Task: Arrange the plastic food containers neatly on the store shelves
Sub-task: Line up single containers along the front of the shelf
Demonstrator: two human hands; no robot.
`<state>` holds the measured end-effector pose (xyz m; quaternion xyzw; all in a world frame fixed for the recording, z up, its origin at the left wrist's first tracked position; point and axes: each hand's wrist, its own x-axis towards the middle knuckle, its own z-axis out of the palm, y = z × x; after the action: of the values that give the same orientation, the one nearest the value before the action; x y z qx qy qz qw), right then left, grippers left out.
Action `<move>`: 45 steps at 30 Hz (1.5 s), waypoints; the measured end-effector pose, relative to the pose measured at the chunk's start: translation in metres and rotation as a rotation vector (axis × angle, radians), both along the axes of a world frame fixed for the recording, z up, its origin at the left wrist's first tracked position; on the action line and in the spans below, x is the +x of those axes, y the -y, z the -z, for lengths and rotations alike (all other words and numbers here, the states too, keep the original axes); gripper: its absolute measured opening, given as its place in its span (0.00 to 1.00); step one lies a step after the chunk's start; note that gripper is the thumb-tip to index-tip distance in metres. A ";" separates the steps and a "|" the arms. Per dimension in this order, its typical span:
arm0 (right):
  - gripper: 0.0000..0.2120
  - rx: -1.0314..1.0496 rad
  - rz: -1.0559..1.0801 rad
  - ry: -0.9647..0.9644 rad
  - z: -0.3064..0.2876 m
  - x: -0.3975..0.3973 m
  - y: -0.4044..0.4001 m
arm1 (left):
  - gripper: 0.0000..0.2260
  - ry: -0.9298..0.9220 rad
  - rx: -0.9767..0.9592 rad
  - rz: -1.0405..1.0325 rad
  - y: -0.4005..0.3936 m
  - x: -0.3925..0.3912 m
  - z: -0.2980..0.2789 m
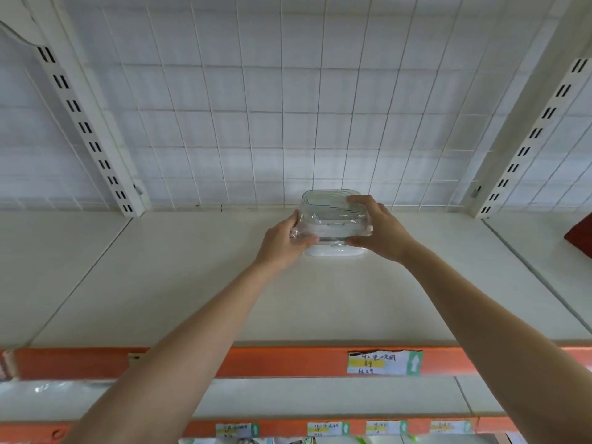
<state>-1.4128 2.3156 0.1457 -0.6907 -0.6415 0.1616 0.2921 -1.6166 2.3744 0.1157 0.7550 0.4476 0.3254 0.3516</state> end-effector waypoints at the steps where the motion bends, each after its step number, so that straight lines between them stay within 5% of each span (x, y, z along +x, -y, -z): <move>1: 0.37 -0.025 -0.027 0.033 -0.004 0.001 -0.001 | 0.25 -0.036 -0.020 0.026 0.000 -0.003 -0.004; 6: 0.35 -0.042 -0.073 0.387 -0.031 -0.004 -0.007 | 0.29 -0.300 -0.053 -0.011 0.006 -0.030 -0.016; 15: 0.20 0.117 -0.167 0.733 -0.036 -0.068 0.053 | 0.12 -0.882 0.467 0.083 0.059 -0.082 -0.036; 18: 0.19 0.123 -0.223 0.715 -0.023 -0.099 0.082 | 0.10 -0.884 0.630 0.070 0.090 -0.111 -0.038; 24: 0.15 0.177 -0.264 0.542 0.009 -0.172 0.159 | 0.03 -0.576 0.794 0.106 0.170 -0.184 -0.010; 31: 0.20 -0.007 -0.265 0.464 0.079 -0.215 0.217 | 0.16 -0.833 0.363 0.204 0.208 -0.223 0.057; 36: 0.22 -0.164 -0.201 0.305 0.135 -0.228 0.220 | 0.21 -0.843 0.127 0.191 0.206 -0.214 0.097; 45: 0.25 -0.257 -0.083 0.083 0.238 -0.225 0.180 | 0.23 -0.884 0.082 0.199 0.172 -0.188 0.181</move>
<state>-1.6377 2.1355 -0.0928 -0.7013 -0.6551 0.2257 0.1675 -1.8042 2.2020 -0.0650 0.8742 0.4667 -0.0460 0.1262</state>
